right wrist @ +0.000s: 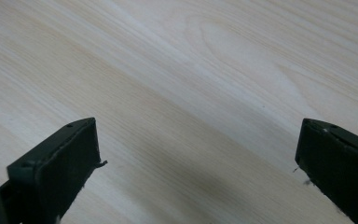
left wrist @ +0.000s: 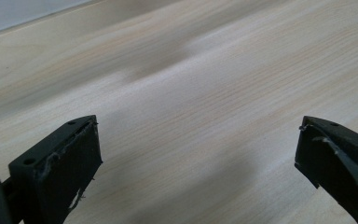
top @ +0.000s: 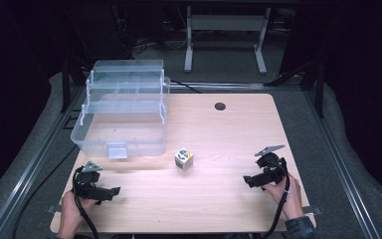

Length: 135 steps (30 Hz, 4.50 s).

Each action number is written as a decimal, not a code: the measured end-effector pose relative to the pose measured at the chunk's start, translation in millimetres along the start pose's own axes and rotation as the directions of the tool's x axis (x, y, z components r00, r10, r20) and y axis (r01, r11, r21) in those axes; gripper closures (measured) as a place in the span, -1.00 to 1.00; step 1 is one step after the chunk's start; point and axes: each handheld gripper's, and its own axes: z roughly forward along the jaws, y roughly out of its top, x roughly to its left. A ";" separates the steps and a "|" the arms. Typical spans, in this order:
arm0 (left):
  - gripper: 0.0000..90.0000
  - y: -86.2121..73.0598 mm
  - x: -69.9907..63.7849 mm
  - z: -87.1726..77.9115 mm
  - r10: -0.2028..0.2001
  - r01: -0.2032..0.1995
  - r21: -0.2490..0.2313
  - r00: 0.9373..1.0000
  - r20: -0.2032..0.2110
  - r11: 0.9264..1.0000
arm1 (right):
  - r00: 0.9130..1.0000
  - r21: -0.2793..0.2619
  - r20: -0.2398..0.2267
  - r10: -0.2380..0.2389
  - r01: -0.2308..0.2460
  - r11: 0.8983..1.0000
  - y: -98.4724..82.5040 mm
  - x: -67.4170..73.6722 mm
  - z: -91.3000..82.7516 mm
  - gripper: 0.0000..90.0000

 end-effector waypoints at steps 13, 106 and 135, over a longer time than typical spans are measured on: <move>-1.00 -0.2 -0.7 2.9 0.008 -0.008 0.003 1.000 0.026 1.000 | 0.996 0.045 -0.026 -0.086 0.087 0.995 31.7 20.0 7.1 -1.00; -1.00 -0.2 -3.7 7.7 0.053 -0.054 0.052 0.998 0.024 0.997 | 0.903 0.223 -0.178 -0.392 0.425 0.877 174.2 147.5 73.5 0.02; -1.00 -0.9 -2.9 8.4 0.050 -0.051 0.063 0.999 0.020 0.997 | 0.962 0.240 -0.069 -0.264 0.273 0.932 119.4 66.8 24.5 0.02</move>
